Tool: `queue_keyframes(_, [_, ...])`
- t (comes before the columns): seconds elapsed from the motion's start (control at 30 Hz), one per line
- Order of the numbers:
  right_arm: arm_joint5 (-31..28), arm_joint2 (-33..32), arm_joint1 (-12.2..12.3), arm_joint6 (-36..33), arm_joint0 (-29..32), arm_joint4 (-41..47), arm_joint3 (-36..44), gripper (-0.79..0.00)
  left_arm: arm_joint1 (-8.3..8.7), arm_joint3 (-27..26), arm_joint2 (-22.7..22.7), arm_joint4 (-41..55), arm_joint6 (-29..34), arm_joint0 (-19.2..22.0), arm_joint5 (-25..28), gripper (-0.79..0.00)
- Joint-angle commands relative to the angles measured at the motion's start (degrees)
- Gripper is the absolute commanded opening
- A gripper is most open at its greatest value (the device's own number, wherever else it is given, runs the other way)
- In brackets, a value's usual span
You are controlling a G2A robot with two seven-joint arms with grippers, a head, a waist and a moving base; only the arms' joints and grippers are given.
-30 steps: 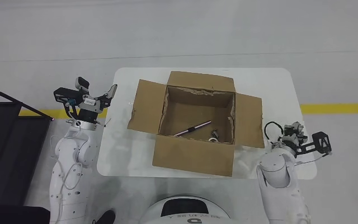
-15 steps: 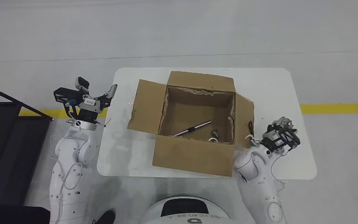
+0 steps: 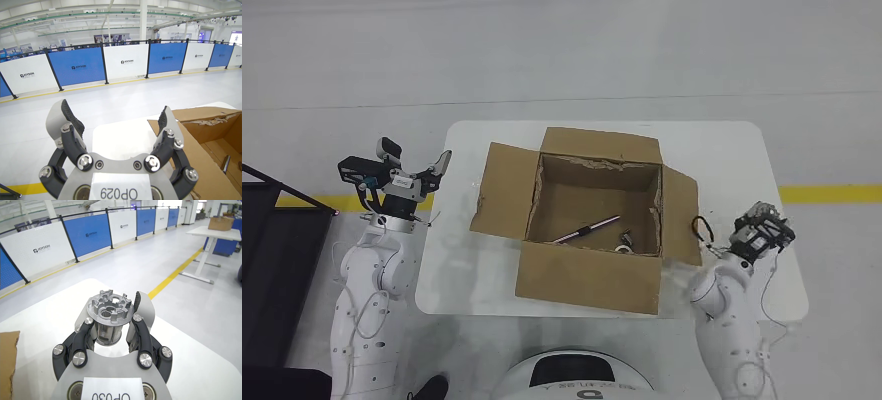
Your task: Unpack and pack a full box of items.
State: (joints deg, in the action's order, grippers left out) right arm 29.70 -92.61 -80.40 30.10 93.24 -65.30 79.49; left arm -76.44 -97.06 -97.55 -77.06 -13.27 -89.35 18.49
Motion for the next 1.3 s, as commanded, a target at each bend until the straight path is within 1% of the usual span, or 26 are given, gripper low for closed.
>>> queue_keyframes(0.0, [-2.9, 0.1, 0.5, -3.4, -0.1, -4.6, -0.9, -0.785, 0.00, 0.0, 0.0, 0.0, 0.0, 0.0, 0.0, 0.000])
queue_keyframes(0.1, [-6.0, -0.1, 0.9, -7.2, -0.4, -7.8, -1.5, -0.785, 0.00, 0.0, 0.0, 0.0, 0.0, 0.0, 0.0, 0.000])
queue_keyframes(0.33, [-7.6, -0.9, 1.3, -12.5, -2.5, -10.9, -4.2, -0.785, 0.00, 0.0, 0.0, 0.0, 0.0, 0.0, 0.0, 0.000])
queue_keyframes(0.5, [-8.2, -1.1, 1.6, -14.1, -4.1, -13.7, -6.9, -0.785, 0.00, 0.0, 0.0, 0.0, 0.0, 0.0, 0.0, 0.000])
queue_keyframes(0.77, [-8.3, -0.8, 1.4, -15.4, -6.0, -14.2, -10.1, -0.785, 0.00, 0.0, 0.0, 0.0, 0.0, 0.0, 0.0, 0.000])
queue_keyframes(0.8, [-8.4, -0.8, 1.4, -15.7, -6.2, -14.0, -10.2, -0.757, 0.00, 0.0, 0.0, 0.0, 0.0, 0.0, 0.0, 0.000])
queue_keyframes(0.87, [-8.3, -0.8, 1.4, -16.2, -6.6, -14.1, -10.7, -0.659, 0.00, 0.0, 0.0, 0.0, 0.0, 0.0, 0.0, 0.000])
queue_keyframes(0.9, [-8.3, -0.7, 1.4, -16.3, -6.7, -14.1, -10.9, -0.625, 0.00, 0.0, 0.0, 0.0, 0.0, 0.0, 0.0, 0.000])
queue_keyframes(0.97, [-8.3, -0.7, 1.4, -16.4, -7.0, -14.1, -11.3, -0.597, 0.00, 0.0, 0.0, 0.0, 0.0, 0.0, 0.0, 0.000])
queue_keyframes(1.0, [-8.4, -0.7, 1.3, -16.4, -7.0, -14.0, -11.4, -0.526, 0.00, 0.0, 0.0, 0.0, 0.0, 0.0, 0.0, 0.000])
queue_keyframes(1.1, [-8.6, -1.1, 1.4, -16.3, -6.9, -13.6, -11.4, -0.453, 0.00, 0.0, 0.0, 0.0, 0.0, 0.0, 0.0, 0.000])
queue_keyframes(1.13, [-8.7, -1.3, 1.3, -16.5, -6.9, -13.1, -11.3, -0.406, 0.00, 0.0, 0.0, 0.0, 0.0, 0.0, 0.0, 0.000])
queue_keyframes(1.17, [-9.0, -1.5, 1.4, -16.6, -6.7, -13.0, -11.0, -0.163, 0.00, 0.0, 0.0, 0.0, 0.0, 0.0, 0.0, 0.000])
queue_keyframes(1.2, [-9.1, -1.6, 1.4, -16.6, -6.6, -12.9, -10.8, 0.000, 0.00, 0.0, 0.0, 0.0, 0.0, 0.0, 0.0, 0.000])
queue_keyframes(1.27, [-9.0, -1.8, 1.4, -16.6, -6.2, -12.8, -10.2, 0.000, 0.00, 0.0, 0.0, 0.0, 0.0, 0.0, 0.0, 0.000])
